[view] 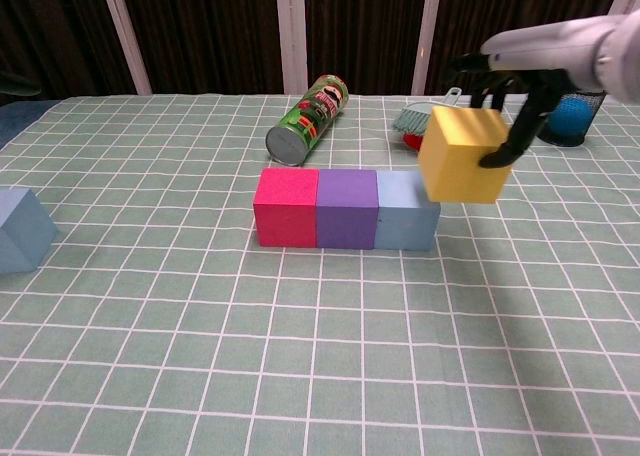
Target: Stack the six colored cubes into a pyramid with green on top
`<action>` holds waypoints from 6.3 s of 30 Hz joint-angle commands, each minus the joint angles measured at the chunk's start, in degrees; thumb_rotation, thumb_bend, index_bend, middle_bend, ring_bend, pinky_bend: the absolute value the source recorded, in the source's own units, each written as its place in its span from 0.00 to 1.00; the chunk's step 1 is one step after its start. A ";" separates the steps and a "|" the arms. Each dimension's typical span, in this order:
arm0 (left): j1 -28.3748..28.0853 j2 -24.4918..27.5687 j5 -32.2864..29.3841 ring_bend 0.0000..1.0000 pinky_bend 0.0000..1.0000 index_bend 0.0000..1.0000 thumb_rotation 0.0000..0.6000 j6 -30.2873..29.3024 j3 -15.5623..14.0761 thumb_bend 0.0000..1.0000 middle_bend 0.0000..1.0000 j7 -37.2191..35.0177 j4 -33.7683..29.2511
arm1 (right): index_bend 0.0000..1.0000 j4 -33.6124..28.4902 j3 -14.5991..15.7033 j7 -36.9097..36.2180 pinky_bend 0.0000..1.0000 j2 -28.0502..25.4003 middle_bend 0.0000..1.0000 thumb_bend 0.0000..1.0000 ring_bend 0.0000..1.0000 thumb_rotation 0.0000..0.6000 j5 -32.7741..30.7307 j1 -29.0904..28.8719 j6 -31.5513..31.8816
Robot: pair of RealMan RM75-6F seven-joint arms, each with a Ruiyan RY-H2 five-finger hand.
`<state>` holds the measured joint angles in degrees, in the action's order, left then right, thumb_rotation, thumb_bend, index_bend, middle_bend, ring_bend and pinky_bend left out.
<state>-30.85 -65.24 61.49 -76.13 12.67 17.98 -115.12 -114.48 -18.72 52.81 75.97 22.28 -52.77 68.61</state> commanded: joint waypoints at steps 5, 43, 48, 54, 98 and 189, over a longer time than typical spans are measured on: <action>0.22 0.64 -0.57 0.01 0.07 0.00 1.00 1.01 0.65 0.09 0.00 -1.44 -0.08 | 0.00 6.05 -3.42 3.76 0.00 7.57 0.44 0.32 0.29 1.00 -7.48 -7.78 4.39; 0.51 1.35 -2.04 0.01 0.07 0.00 1.00 3.43 1.98 0.09 0.00 -3.98 0.44 | 0.00 9.24 -7.16 5.15 0.00 15.23 0.46 0.32 0.29 1.00 -17.70 -14.07 13.99; 0.51 1.36 -2.11 0.01 0.07 0.00 1.00 3.57 1.96 0.09 0.00 -3.94 0.37 | 0.00 9.48 -6.26 4.86 0.00 15.09 0.46 0.32 0.29 1.00 -15.70 -13.80 12.89; 0.53 1.29 -2.07 0.01 0.07 0.00 1.00 3.51 1.98 0.09 0.00 -3.85 0.36 | 0.00 8.99 -5.67 4.78 0.00 14.60 0.46 0.32 0.29 1.00 -14.14 -13.61 12.19; 0.54 1.07 -2.63 0.01 0.07 0.00 1.00 3.54 2.24 0.09 0.00 -3.60 0.55 | 0.00 9.09 -4.49 5.31 0.00 13.87 0.46 0.32 0.29 1.00 -14.38 -13.69 10.81; 0.39 1.00 -3.96 0.01 0.07 0.00 1.00 3.68 2.30 0.09 0.00 -2.70 0.38 | 0.00 9.14 -2.47 6.59 0.00 13.44 0.05 0.32 0.03 1.00 -15.91 -12.79 8.59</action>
<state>-30.46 -64.24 57.54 -72.46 14.97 15.29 -114.74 -105.30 -21.21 59.36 89.46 6.49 -65.57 77.26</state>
